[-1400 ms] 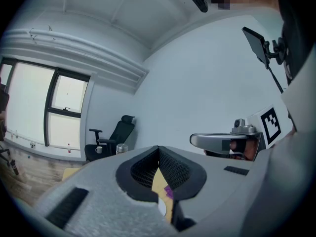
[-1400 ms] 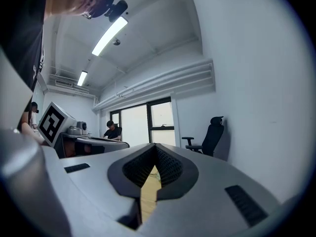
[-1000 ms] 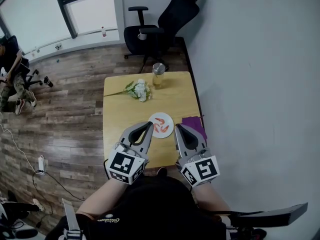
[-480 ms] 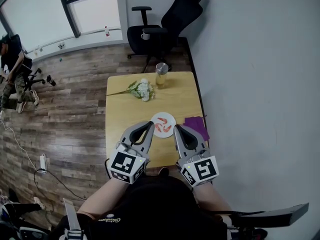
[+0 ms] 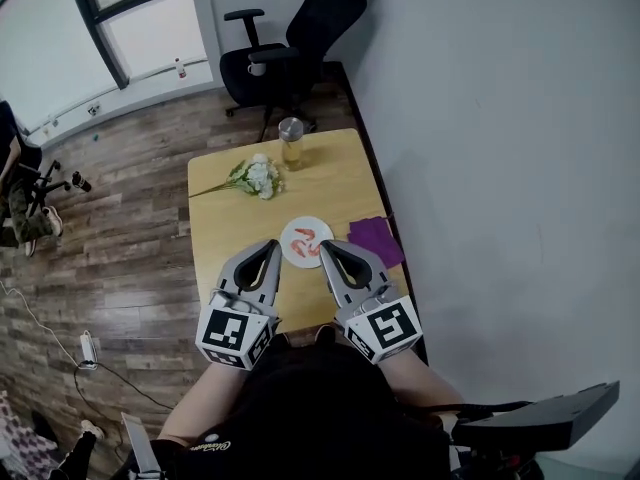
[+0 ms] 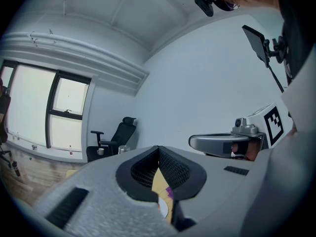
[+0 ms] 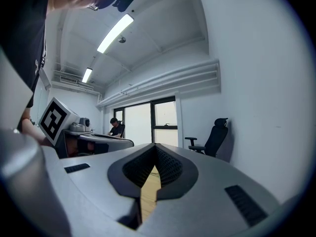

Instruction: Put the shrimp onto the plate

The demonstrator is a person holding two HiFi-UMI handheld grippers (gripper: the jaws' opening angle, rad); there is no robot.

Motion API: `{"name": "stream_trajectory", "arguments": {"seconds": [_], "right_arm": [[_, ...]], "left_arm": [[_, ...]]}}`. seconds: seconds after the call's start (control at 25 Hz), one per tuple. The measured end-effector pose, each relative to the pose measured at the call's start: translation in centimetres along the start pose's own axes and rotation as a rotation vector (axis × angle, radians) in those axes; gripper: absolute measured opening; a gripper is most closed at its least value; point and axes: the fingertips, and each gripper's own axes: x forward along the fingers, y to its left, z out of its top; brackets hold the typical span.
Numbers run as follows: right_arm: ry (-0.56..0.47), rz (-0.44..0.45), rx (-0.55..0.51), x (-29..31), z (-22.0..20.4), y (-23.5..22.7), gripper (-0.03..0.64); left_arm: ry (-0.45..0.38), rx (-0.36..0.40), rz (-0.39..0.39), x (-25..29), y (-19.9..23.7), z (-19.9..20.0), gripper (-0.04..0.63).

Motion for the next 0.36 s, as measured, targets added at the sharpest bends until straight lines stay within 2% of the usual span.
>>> {"name": "stream_trajectory", "arguments": {"seconds": [0.36], "right_arm": [[0.013, 0.009, 0.008, 0.34, -0.16, 0.37, 0.001]], "left_arm": [[0.007, -0.012, -0.010, 0.30, -0.16, -0.25, 0.003]]}}
